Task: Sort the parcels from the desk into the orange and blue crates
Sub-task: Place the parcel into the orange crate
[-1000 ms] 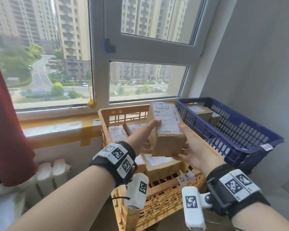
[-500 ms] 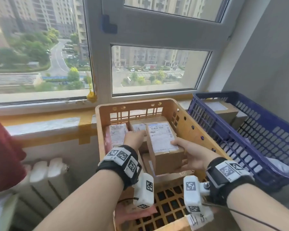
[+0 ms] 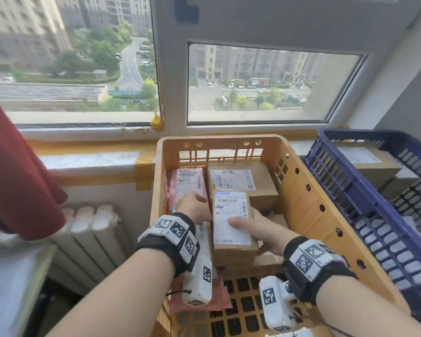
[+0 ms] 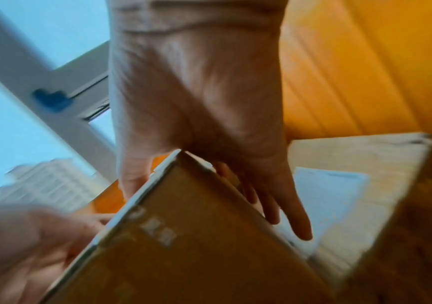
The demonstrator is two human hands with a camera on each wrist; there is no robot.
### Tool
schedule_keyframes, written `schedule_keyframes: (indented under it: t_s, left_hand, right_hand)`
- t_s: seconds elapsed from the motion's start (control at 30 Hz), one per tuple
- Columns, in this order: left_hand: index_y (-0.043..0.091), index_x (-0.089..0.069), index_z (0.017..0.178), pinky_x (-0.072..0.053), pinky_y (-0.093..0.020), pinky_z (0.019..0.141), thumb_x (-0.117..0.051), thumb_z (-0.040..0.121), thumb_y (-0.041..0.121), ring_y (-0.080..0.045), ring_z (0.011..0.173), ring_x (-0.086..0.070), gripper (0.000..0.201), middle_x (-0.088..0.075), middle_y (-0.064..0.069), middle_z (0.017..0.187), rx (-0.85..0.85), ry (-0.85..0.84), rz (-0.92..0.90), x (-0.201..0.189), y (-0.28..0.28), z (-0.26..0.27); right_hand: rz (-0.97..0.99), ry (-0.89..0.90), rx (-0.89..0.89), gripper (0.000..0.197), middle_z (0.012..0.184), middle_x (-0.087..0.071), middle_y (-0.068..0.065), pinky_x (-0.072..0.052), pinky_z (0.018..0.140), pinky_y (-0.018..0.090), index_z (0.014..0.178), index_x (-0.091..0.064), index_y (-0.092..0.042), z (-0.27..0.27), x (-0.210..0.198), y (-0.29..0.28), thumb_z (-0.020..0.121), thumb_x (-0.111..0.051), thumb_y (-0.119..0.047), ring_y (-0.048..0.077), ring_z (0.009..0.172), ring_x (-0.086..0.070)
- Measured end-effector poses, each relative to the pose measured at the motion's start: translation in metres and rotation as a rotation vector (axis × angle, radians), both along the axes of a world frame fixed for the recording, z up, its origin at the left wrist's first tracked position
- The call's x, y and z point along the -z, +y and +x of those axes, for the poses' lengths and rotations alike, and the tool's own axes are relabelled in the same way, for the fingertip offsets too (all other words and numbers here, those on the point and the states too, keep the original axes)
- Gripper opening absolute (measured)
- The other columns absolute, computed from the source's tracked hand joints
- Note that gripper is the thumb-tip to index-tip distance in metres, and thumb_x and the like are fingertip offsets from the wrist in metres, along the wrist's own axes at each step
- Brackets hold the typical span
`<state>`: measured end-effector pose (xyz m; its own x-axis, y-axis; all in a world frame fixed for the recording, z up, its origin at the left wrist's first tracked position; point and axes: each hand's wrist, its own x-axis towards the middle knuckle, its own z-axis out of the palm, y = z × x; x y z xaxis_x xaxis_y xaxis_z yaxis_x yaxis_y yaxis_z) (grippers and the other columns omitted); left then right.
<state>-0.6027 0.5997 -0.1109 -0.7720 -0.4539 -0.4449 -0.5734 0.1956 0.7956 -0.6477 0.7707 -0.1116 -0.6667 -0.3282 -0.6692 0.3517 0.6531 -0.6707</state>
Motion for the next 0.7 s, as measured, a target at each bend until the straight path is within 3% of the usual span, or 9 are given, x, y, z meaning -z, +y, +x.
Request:
schedule_keyframes:
  t_s: [0.1,0.2,0.27,0.4,0.5,0.57,0.7]
  left_hand:
    - [0.017,-0.064,0.092,-0.055,-0.035,0.089,-0.070,0.079,0.003,-0.021,0.095,-0.066,0.019,-0.067,-0.001,0.091,-0.008,-0.001,-0.027,-0.003,0.000,0.000]
    - [0.016,-0.062,0.113,-0.055,-0.034,0.089,-0.073,0.076,0.000,-0.021,0.099,-0.063,0.041,-0.064,-0.004,0.106,0.002,-0.030,-0.038,-0.002,0.000,-0.002]
    - [0.016,-0.061,0.116,-0.057,-0.034,0.086,-0.073,0.077,-0.001,-0.021,0.098,-0.064,0.044,-0.063,-0.006,0.110,0.004,-0.033,-0.010,0.000,-0.001,-0.003]
    - [0.014,-0.061,0.114,-0.058,-0.037,0.086,-0.062,0.089,0.004,-0.025,0.104,-0.062,0.027,-0.063,-0.008,0.115,-0.066,0.006,0.087,-0.001,0.000,-0.005]
    - [0.013,-0.062,0.107,-0.057,-0.040,0.087,-0.058,0.095,0.023,-0.020,0.089,-0.065,0.017,-0.068,-0.006,0.109,-0.063,0.039,0.093,-0.001,0.000,-0.004]
    - [0.013,-0.063,0.112,-0.057,-0.040,0.087,-0.060,0.094,0.029,-0.018,0.090,-0.066,0.024,-0.068,-0.003,0.108,-0.043,0.038,0.089,0.000,-0.001,-0.003]
    - [0.015,-0.060,0.116,-0.057,-0.034,0.086,-0.064,0.092,0.022,-0.019,0.103,-0.062,0.026,-0.063,-0.002,0.112,-0.011,0.017,0.069,0.000,-0.001,-0.004]
  right_hand:
    - [0.038,0.076,-0.066,0.073,0.121,-0.061,-0.007,-0.051,0.090,0.056,0.141,-0.027,-0.037,-0.013,0.001,-0.004,0.084,-0.071,-0.046,0.021,0.106,-0.063]
    - [0.011,0.035,-0.094,0.054,0.115,-0.065,-0.006,-0.053,0.081,0.048,0.133,-0.036,-0.035,-0.019,0.000,-0.001,0.090,-0.069,-0.034,0.019,0.101,-0.066]
    - [0.009,0.017,-0.110,0.054,0.114,-0.067,-0.005,-0.054,0.081,0.048,0.133,-0.038,-0.036,-0.023,0.002,0.000,0.090,-0.069,-0.033,0.020,0.101,-0.067]
    - [0.013,0.014,-0.115,0.061,0.112,-0.067,-0.004,-0.055,0.075,0.046,0.137,-0.034,-0.036,-0.024,0.008,-0.003,0.088,-0.070,-0.035,0.020,0.099,-0.067]
    - [0.022,0.009,-0.128,0.066,0.110,-0.067,-0.004,-0.056,0.073,0.044,0.141,-0.032,-0.036,-0.024,0.011,-0.005,0.088,-0.070,-0.038,0.020,0.097,-0.067]
    - [0.024,0.000,-0.138,0.068,0.110,-0.067,-0.003,-0.057,0.076,0.046,0.142,-0.030,-0.036,-0.026,0.014,-0.007,0.087,-0.070,-0.040,0.020,0.097,-0.067]
    - [-0.009,-0.047,-0.143,0.073,0.113,-0.071,0.000,-0.056,0.087,0.057,0.140,-0.033,-0.034,-0.029,0.019,-0.004,0.081,-0.075,-0.044,0.024,0.100,-0.070]
